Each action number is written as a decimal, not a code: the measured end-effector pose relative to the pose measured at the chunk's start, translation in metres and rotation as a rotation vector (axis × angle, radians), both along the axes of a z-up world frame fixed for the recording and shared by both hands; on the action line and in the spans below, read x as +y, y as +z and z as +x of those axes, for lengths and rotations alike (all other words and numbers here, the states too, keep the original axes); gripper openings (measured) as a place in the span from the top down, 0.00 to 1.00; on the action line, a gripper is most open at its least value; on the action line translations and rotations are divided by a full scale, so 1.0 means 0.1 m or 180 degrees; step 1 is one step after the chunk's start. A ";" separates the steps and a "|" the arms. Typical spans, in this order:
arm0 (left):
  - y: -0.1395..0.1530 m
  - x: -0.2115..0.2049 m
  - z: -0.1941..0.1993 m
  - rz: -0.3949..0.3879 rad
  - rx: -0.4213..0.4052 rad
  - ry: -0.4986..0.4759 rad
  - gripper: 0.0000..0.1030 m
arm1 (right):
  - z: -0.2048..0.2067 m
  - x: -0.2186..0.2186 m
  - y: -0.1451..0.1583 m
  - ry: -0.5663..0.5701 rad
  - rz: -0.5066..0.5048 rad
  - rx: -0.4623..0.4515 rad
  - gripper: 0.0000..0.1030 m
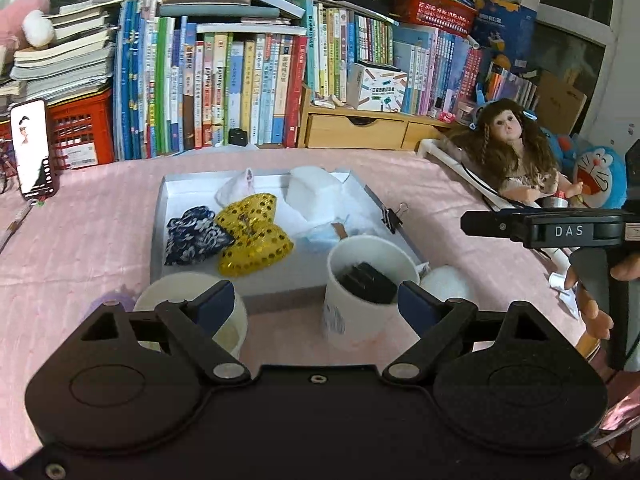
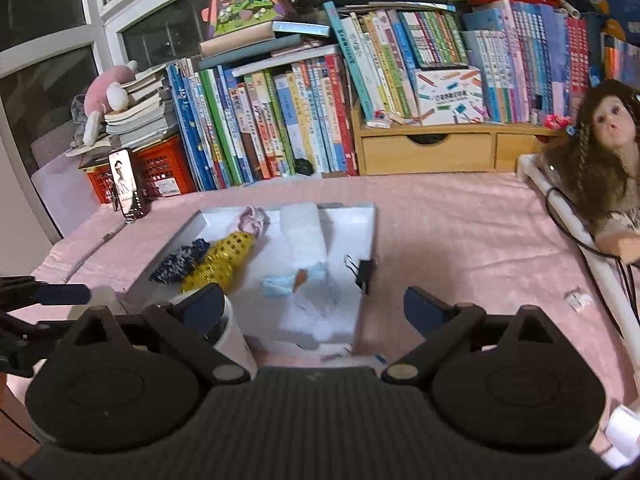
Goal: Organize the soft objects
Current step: 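Withdraw both tools from the tray toward the remaining table items, then grasp the green and pink scrunchies with the left tool while the right tool grasps the white fluffy ball, then carry the scrunchies with the left tool while the right tool carries the fluffy ball to the tray, then lower the scrunchies into the tray and open the left tool while the right tool releases the fluffy ball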
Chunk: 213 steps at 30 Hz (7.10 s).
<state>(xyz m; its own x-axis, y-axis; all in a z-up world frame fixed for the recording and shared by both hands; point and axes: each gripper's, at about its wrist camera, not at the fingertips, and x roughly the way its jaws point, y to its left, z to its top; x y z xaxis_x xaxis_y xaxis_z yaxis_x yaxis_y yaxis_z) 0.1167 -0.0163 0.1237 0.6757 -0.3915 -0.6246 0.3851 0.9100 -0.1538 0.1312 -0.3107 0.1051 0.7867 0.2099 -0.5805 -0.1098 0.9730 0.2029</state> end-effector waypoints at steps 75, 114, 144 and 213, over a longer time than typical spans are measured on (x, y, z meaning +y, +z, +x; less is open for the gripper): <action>-1.11 0.63 -0.94 0.0424 -0.0556 0.1717 0.45 | -0.25 0.32 -0.85 -0.0135 -0.0622 -0.0097 0.14; 0.11 0.60 -0.31 0.0102 -0.0780 0.1011 0.45 | 0.01 0.42 -0.07 -0.0009 -0.0531 -0.0379 0.14; -0.03 0.39 1.51 0.0106 0.0398 0.0777 0.45 | 1.11 0.99 0.00 0.0718 -0.0094 0.0210 0.14; -0.24 0.06 2.31 0.0349 0.0838 0.0625 0.16 | 1.73 0.79 -0.22 0.0751 -0.0195 0.0808 0.04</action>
